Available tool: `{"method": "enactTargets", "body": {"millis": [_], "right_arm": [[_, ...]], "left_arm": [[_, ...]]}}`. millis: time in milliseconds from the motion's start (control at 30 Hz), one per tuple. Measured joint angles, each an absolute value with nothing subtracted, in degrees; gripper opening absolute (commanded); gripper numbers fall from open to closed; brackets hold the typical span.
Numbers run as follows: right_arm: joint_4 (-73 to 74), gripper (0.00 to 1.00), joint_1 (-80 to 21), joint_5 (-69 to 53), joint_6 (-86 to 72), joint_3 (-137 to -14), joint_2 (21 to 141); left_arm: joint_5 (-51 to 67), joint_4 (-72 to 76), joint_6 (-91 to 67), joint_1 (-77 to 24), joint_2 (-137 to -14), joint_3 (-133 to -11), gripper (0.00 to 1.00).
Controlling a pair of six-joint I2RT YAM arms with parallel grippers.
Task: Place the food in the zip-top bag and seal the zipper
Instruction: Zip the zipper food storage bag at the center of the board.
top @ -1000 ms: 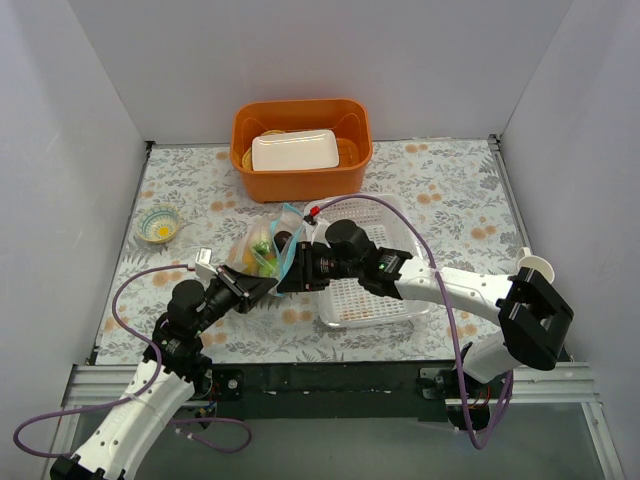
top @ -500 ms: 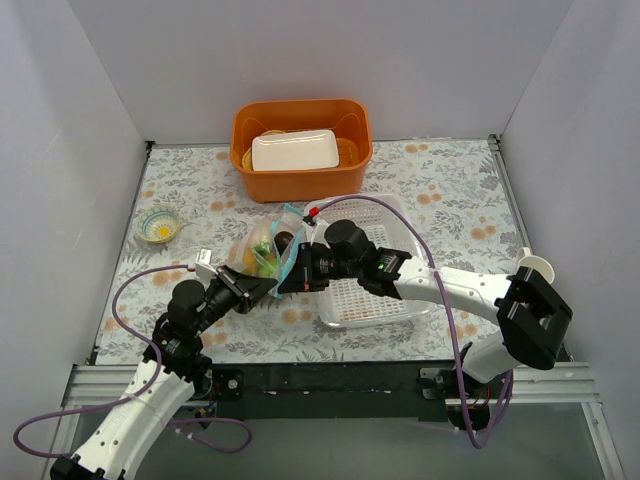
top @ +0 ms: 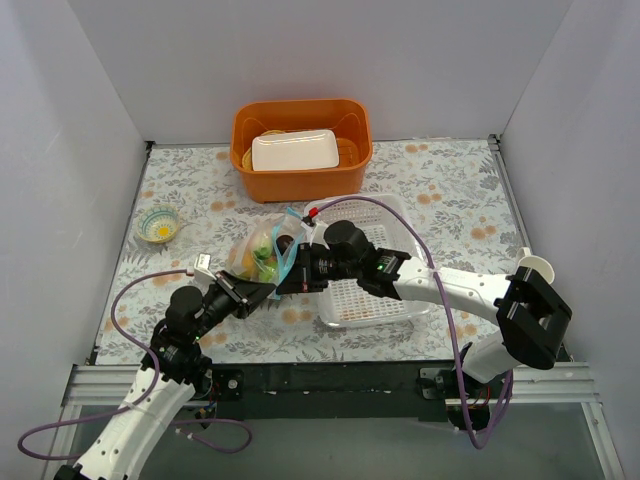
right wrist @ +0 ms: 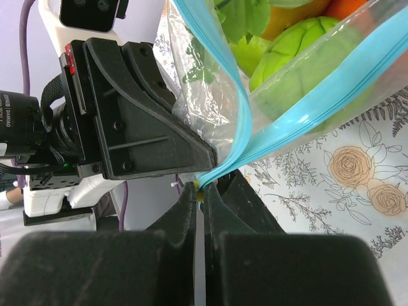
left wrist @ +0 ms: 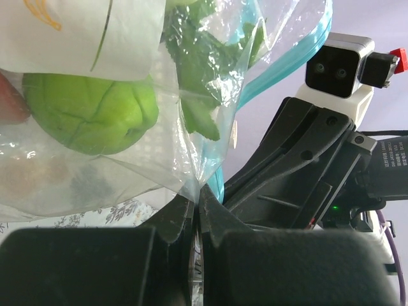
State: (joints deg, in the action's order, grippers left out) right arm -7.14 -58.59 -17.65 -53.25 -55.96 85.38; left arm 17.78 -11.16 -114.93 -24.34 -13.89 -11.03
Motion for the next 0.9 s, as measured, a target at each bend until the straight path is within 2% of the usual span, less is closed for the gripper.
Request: {"method": "enactTargets", "body": {"millis": [500, 533, 667, 700, 900], "right_arm": [[-7.9, 0.01, -57.69, -17.12, -55.96, -54.52, 84.16], [-7.9, 0.01, -57.65, -17.23, -56.05, -54.52, 84.16], [-8.14, 0.01, -56.55, -17.28, -56.66, -54.52, 84.09], [-8.49, 0.01, -55.83, -17.02, -56.95, -54.5, 84.07], [-10.22, 0.01, -54.61, -15.46, -57.91, -54.17, 84.07]], "left_arm": [[18.46, -12.1, -115.18, -24.34, -11.84, -10.55, 0.0], [18.55, -12.01, -115.24, -24.34, -11.77, -10.41, 0.21], [18.85, -12.21, -115.09, -24.27, -11.66, -10.09, 0.5], [18.94, -12.21, -114.96, -24.27, -11.66, -10.07, 0.53], [19.73, -11.66, -115.04, -24.36, -11.14, -10.28, 0.54]]}}
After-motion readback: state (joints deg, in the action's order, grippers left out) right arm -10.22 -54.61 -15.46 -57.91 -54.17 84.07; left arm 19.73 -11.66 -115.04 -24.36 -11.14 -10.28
